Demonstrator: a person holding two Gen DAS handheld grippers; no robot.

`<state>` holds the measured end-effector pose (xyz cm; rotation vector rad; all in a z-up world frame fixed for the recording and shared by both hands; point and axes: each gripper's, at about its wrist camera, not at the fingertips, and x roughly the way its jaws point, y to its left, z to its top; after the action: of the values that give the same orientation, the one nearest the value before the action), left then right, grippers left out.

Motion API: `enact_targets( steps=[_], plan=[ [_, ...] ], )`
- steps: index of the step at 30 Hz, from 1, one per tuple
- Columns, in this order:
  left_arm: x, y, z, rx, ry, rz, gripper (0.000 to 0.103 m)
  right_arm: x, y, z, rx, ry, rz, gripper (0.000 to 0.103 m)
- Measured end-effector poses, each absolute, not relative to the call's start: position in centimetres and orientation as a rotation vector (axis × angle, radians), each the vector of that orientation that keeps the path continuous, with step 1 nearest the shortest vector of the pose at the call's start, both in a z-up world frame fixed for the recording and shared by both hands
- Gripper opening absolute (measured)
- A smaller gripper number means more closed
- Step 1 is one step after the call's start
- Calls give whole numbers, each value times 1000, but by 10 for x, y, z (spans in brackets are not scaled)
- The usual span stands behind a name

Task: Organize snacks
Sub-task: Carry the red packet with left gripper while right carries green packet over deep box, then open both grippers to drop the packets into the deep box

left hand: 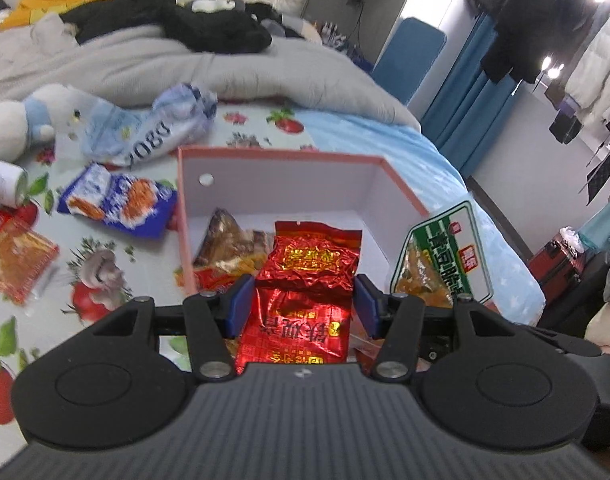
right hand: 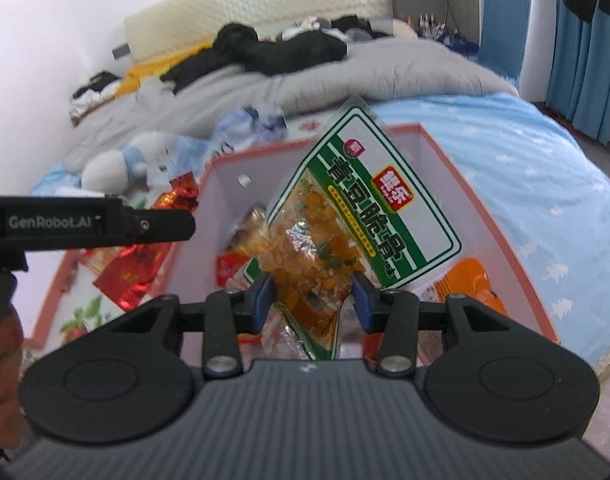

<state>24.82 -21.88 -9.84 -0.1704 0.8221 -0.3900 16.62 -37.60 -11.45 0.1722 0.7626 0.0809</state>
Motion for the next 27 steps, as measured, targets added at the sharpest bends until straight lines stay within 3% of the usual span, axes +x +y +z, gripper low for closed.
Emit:
enact_targets(
  steps=[8,10,11,13,17,20,27],
  plan=[
    [265,-243,-124,-110,874,-377,60,178,-397,-146,196,828,85,50],
    [267,-245,-130,-83,887,-367,62,183,-399,-153,194,839,94,50],
    [269,-246,-132,-68,900,-367,69,185,-399,-156,191,846,95,51],
    [269,-246,-134,-63,898,-362,73,189,-400,-161,186,858,83,59],
    [264,-245,-130,-50,881,-362,73,188,-399,-160,153,856,74,59],
    [261,-240,-123,-65,863,-363,73,186,-403,-156,180,842,78,67],
    [238,-223,-88,-73,788,-373,73,170,-399,-128,225,755,77,67]
  ],
)
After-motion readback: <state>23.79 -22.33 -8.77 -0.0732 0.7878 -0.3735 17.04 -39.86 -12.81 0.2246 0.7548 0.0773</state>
